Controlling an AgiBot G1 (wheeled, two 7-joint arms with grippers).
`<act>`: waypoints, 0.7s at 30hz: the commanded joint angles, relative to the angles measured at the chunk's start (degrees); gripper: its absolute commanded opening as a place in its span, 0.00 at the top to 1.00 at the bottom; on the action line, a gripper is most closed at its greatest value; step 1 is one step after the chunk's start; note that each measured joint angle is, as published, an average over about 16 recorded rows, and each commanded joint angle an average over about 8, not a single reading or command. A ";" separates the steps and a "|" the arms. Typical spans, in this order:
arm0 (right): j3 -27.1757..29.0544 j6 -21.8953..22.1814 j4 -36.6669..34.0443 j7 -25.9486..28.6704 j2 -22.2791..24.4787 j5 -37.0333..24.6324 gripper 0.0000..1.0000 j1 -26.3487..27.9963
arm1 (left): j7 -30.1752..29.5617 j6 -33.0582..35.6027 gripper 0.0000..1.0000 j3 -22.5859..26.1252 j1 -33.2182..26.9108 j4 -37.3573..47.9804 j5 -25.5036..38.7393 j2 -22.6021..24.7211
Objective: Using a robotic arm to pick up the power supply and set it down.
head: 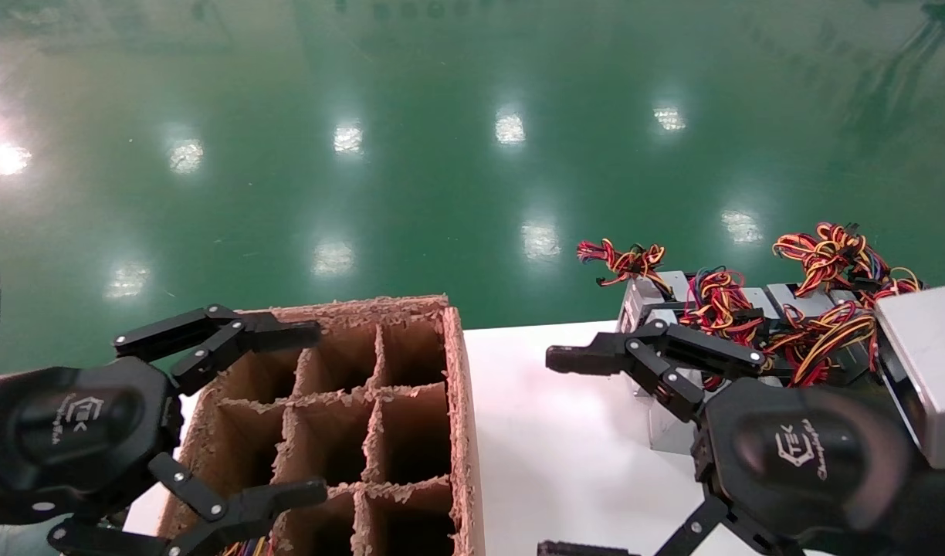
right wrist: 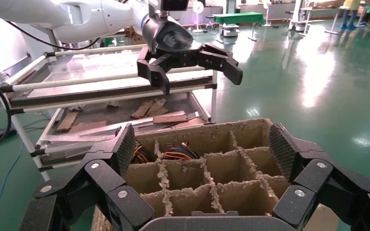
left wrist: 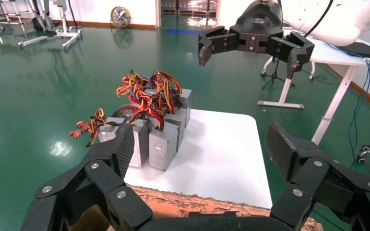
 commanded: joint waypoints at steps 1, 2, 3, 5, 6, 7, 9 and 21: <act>0.01 -0.53 -0.04 -0.05 -0.03 0.29 0.00 0.09 | 0.00 0.00 0.00 0.00 0.00 0.00 0.00 0.00; 0.01 -0.43 -0.04 -0.05 -0.03 0.26 0.00 0.08 | 0.00 0.00 0.00 0.00 0.00 0.00 0.00 0.00; 0.01 -0.31 -0.04 -0.04 -0.03 0.21 0.00 0.07 | 0.00 0.00 0.00 0.00 0.00 0.00 0.00 0.00; 0.01 -0.10 -0.04 -0.02 -0.03 0.11 0.00 0.04 | 0.00 0.00 0.00 0.00 0.00 0.00 0.00 0.00; 0.01 -0.01 -0.04 -0.01 -0.03 0.05 0.00 0.02 | 0.00 0.00 0.00 0.00 0.00 0.00 0.00 0.00; 0.01 0.08 -0.04 0.00 -0.03 0.00 0.00 0.01 | 0.00 0.00 0.00 0.00 0.00 0.00 0.00 0.00; 0.01 0.24 -0.04 0.01 -0.02 -0.09 0.00 -0.02 | 0.00 0.00 0.00 0.00 0.00 0.00 0.00 0.00; 0.01 0.76 0.00 0.05 0.01 -0.39 0.00 -0.11 | 0.00 0.00 0.00 0.00 0.00 0.00 0.00 0.00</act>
